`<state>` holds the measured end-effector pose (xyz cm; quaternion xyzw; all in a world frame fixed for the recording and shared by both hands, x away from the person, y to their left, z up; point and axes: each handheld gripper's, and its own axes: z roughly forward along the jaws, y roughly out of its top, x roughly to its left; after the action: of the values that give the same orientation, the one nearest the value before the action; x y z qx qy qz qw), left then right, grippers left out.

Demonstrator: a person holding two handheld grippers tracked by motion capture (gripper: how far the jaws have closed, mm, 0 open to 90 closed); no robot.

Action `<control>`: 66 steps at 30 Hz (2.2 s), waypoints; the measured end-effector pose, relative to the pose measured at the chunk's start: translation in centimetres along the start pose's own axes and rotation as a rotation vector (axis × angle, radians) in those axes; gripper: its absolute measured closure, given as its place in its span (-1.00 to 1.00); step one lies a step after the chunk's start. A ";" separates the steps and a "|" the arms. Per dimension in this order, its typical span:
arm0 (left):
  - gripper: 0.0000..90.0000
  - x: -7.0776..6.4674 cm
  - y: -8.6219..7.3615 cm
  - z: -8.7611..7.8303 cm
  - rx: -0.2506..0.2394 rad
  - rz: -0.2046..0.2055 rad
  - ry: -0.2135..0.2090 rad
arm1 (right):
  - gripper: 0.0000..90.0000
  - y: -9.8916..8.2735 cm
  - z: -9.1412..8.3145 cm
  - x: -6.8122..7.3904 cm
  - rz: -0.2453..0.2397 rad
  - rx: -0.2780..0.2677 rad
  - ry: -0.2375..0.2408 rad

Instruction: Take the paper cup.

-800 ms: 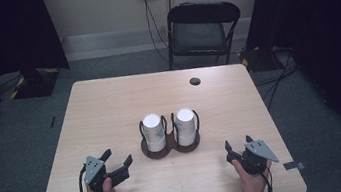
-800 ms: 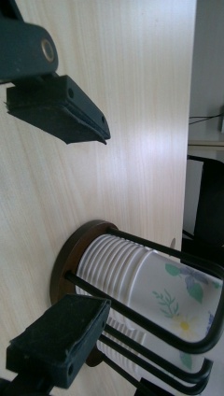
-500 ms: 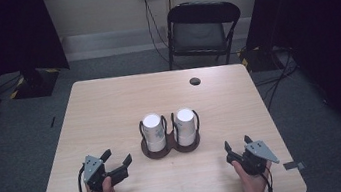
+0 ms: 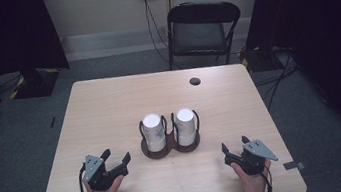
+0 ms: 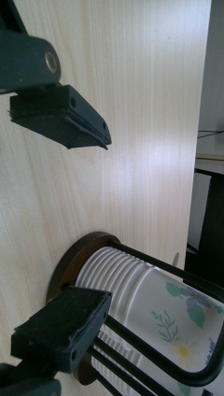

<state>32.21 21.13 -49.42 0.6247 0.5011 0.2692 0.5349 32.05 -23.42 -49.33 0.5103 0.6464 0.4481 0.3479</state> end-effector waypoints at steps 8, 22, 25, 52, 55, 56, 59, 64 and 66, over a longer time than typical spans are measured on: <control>-0.51 -1.3 1.2 0.1 -0.004 0.083 -0.032 | -0.50 0.0 -0.1 -0.1 0.012 -0.011 0.000; -0.60 -3.4 4.0 0.0 -0.015 0.145 -0.144 | -0.49 -0.1 -0.2 0.0 0.012 -0.017 0.004; -0.59 -3.8 4.5 0.1 -0.021 0.146 -0.169 | -0.48 -0.1 -0.2 0.0 0.013 -0.016 0.006; -0.35 -7.3 10.6 2.1 -0.053 0.287 -0.297 | -0.49 0.0 0.0 0.0 0.007 0.000 0.019; -0.34 -8.1 11.3 2.7 -0.051 0.299 -0.318 | -0.49 0.0 -0.1 0.0 0.009 -0.003 0.018; -0.34 -8.2 11.4 2.9 -0.047 0.294 -0.327 | -0.49 0.0 -0.1 0.0 0.009 -0.003 0.018; -0.35 -8.9 11.8 3.6 -0.033 0.307 -0.347 | -0.49 0.0 -0.1 0.0 0.008 -0.003 0.019; -0.32 -10.0 12.4 4.6 -0.023 0.322 -0.365 | -0.50 0.0 0.0 0.0 0.007 0.002 0.024; -0.34 -10.5 12.7 4.9 -0.026 0.330 -0.374 | -0.50 0.0 0.0 0.0 0.004 -0.001 0.020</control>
<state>37.09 10.47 -36.83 0.7301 0.2814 0.2390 0.5750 32.02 -23.40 -49.34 0.5069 0.6487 0.4541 0.3406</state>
